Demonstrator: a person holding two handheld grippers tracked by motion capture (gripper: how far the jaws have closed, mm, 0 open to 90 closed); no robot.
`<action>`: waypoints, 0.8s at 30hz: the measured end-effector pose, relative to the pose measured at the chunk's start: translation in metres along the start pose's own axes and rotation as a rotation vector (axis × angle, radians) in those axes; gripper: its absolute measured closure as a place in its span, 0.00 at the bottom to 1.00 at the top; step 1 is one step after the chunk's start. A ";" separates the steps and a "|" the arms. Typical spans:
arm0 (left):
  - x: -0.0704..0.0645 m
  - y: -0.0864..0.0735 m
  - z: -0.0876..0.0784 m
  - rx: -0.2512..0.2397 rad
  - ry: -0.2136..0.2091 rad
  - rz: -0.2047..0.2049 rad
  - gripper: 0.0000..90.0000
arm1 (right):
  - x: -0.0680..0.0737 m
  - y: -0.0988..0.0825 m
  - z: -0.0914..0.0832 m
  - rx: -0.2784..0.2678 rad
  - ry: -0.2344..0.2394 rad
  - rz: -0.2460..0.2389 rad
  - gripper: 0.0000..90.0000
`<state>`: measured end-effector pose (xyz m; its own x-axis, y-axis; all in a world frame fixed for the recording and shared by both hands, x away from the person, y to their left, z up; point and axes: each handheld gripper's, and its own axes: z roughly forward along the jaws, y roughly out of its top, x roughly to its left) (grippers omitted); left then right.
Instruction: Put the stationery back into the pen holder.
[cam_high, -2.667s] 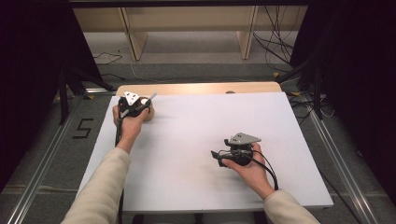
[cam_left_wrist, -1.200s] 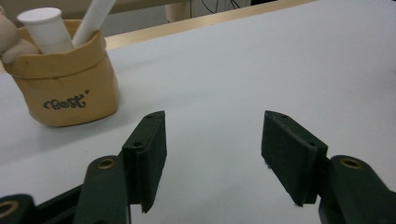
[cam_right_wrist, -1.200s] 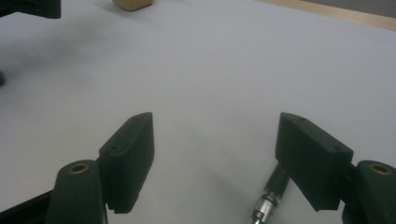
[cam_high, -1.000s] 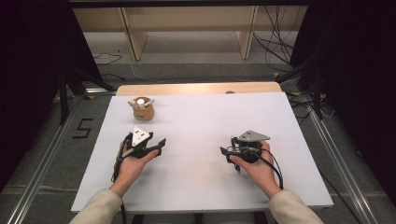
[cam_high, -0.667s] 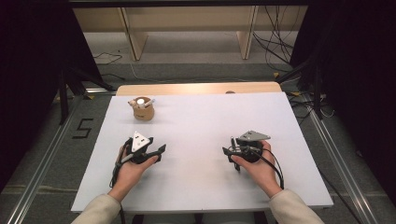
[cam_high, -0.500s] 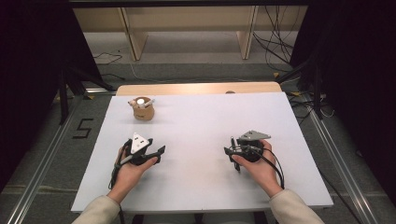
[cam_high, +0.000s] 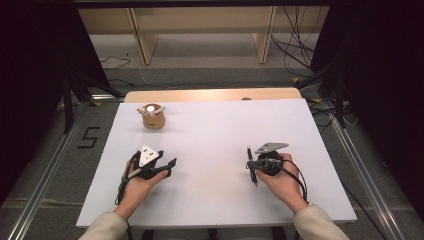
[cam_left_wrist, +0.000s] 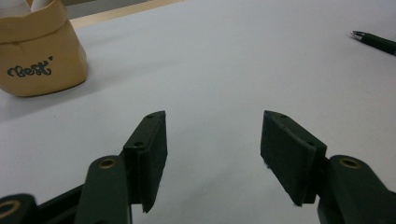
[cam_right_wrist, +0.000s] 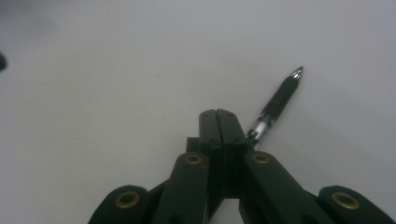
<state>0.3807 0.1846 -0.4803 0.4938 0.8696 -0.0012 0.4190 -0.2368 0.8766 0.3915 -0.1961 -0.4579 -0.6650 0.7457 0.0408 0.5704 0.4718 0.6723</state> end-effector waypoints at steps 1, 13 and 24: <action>0.000 0.000 0.000 -0.001 0.001 0.002 0.46 | 0.002 -0.001 -0.001 0.017 0.016 -0.005 1.00; 0.002 0.000 0.000 -0.003 0.007 -0.005 0.46 | 0.010 -0.017 -0.001 0.144 0.076 -0.019 1.00; 0.003 -0.001 0.000 0.003 0.010 -0.003 0.46 | 0.010 -0.022 -0.001 0.181 0.082 -0.027 1.00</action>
<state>0.3822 0.1871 -0.4812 0.4846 0.8747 0.0010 0.4225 -0.2351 0.8753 0.3717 -0.1994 -0.4721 -0.7140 0.6944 0.0896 0.6242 0.5732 0.5308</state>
